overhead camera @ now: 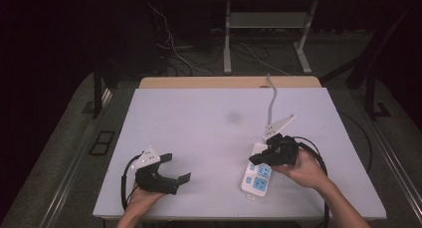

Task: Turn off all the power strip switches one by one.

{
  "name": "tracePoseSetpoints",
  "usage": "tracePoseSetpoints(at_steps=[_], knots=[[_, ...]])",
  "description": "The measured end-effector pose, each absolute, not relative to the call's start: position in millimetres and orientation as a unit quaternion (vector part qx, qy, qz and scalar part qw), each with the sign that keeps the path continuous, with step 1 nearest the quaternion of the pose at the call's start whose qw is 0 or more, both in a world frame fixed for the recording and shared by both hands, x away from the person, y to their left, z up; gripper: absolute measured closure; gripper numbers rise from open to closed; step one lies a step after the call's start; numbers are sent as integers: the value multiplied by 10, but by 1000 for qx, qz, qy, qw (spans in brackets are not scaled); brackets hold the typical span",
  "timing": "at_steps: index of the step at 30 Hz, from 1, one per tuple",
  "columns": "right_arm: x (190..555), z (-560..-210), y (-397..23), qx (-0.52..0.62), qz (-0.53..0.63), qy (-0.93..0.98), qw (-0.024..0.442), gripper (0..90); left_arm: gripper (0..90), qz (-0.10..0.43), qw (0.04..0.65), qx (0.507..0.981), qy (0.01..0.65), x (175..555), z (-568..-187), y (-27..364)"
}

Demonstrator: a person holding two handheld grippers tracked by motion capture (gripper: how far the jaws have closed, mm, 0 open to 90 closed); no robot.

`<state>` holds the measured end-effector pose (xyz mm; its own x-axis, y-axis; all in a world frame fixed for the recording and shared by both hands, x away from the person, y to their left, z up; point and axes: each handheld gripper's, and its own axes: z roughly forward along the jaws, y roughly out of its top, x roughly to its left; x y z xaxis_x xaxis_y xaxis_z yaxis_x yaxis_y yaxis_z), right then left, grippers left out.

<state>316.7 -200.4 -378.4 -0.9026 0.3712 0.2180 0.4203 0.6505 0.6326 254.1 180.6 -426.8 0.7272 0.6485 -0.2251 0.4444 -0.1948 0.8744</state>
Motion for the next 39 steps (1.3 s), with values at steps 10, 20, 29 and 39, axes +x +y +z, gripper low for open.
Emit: tracePoseSetpoints(at_steps=[10, 20, 29, 39], knots=[[3233, -3878, -2005, -224, -351, -908, 44, 900, 0, 98, 524, 767, 356, 2542, -4269, 1806], [3261, -3997, -2023, -232, -344, -908, 56, 900, 0, 98, 523, 768, 356, 2543, -4270, 1806], [3274, -4055, -2026, -233, -339, -909, 59, 900, 0, 98, 523, 768, 356, 2545, -4271, 1807], [3291, -4148, -2006, -236, -335, -910, 65, 899, 0, 98, 522, 769, 356, 2545, -4272, 1802]])
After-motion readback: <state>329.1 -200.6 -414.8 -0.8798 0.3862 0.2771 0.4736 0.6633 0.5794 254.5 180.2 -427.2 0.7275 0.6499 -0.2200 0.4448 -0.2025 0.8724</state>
